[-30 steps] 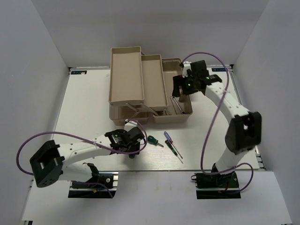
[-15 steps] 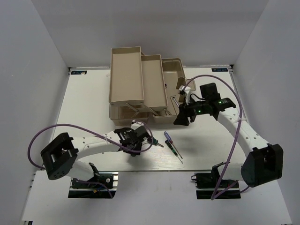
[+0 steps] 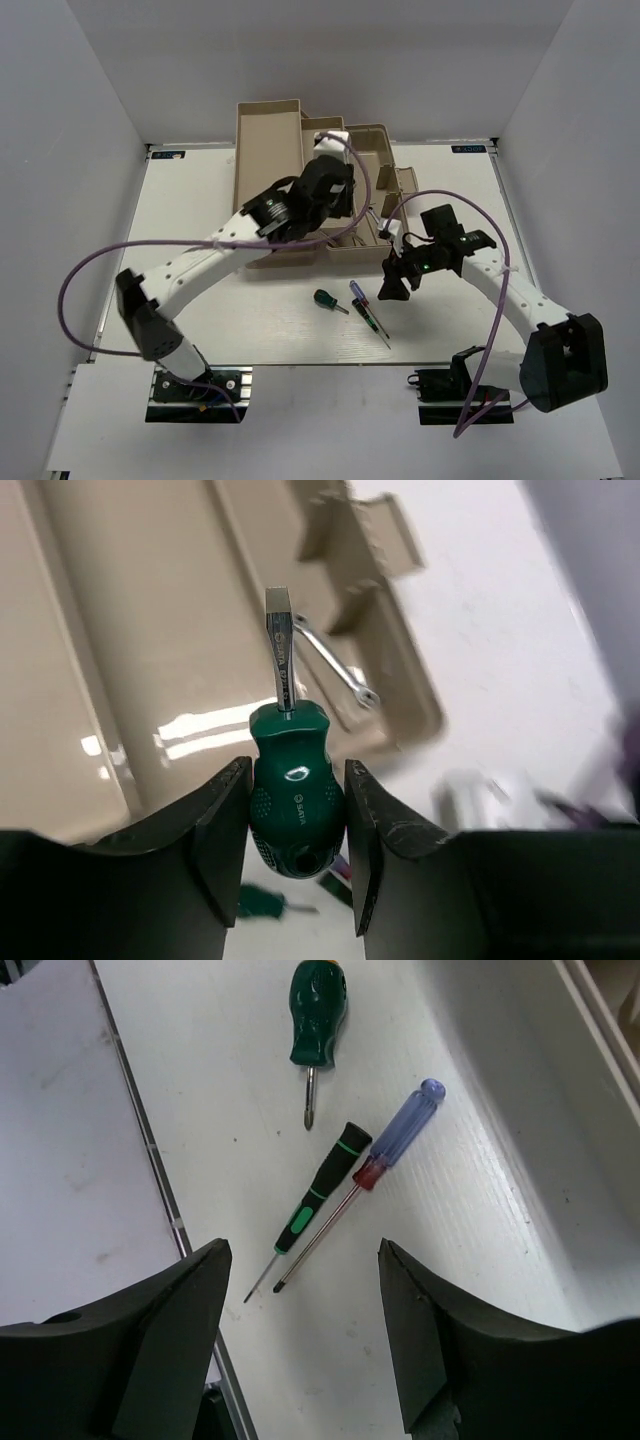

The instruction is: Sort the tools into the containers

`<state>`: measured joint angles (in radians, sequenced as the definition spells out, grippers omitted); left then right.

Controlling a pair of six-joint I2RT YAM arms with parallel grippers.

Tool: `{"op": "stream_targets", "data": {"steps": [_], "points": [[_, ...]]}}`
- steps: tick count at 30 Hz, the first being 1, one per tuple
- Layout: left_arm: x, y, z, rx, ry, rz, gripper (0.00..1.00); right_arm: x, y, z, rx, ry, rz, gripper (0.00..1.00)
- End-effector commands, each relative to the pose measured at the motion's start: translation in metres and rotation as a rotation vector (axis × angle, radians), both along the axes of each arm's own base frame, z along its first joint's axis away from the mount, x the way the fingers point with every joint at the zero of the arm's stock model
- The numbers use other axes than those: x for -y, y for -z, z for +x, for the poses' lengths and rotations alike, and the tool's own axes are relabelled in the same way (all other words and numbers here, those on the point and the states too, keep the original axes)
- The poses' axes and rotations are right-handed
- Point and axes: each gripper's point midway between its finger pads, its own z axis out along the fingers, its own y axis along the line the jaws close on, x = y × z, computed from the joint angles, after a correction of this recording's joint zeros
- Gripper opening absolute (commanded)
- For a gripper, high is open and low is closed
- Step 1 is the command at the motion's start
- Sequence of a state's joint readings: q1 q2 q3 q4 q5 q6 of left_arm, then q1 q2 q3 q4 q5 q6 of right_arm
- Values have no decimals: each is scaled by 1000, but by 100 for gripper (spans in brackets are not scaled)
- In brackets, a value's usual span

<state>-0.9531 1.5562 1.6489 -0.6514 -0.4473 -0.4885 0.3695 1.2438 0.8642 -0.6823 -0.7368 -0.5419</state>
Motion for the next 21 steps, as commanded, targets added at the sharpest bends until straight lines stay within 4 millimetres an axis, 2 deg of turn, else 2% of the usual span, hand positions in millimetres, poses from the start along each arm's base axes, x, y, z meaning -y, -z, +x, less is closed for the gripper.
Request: {"op": "stream_targets", "data": {"steps": [1,2,3,6,7,8,9,10,11,13,14,15,17,19,20,21], "points": [[-14,35,50,18,-93,189,0,2,-5,2,79,-7,6,66],[-17,39,66,17,-106,194,0,2,-6,3,104,0,9,66],[-13,30,78,32,-120,174,0,3,-5,1,101,6,8,66],[-16,48,106,-6,-164,240,2,2,-5,6,121,15,5,69],[-10,51,107,-16,-139,249,13,0,-4,5,114,7,5,71],[-16,48,118,-17,-158,238,20,0,-5,6,120,0,6,77],[-14,54,122,-19,-150,258,30,-2,-1,8,127,-9,4,80],[-14,53,126,-21,-148,247,42,-6,1,5,132,-41,5,82],[-16,41,131,-3,-147,232,60,-8,3,4,143,-55,4,84],[-13,37,132,2,-134,230,69,-17,11,7,153,-87,-3,86],[-14,26,135,17,-136,205,74,-21,11,10,172,-98,-5,86],[-16,19,133,25,-132,207,75,-26,13,8,167,-116,-9,86],[-18,-9,127,63,-111,165,78,-38,22,8,180,-161,-28,86],[-24,-26,117,78,-104,143,79,-47,30,11,200,-184,-44,84],[-28,-24,110,64,-96,139,79,-53,36,9,207,-204,-74,82],[-42,-49,94,92,-107,89,79,-56,39,9,204,-213,-86,82]]}}
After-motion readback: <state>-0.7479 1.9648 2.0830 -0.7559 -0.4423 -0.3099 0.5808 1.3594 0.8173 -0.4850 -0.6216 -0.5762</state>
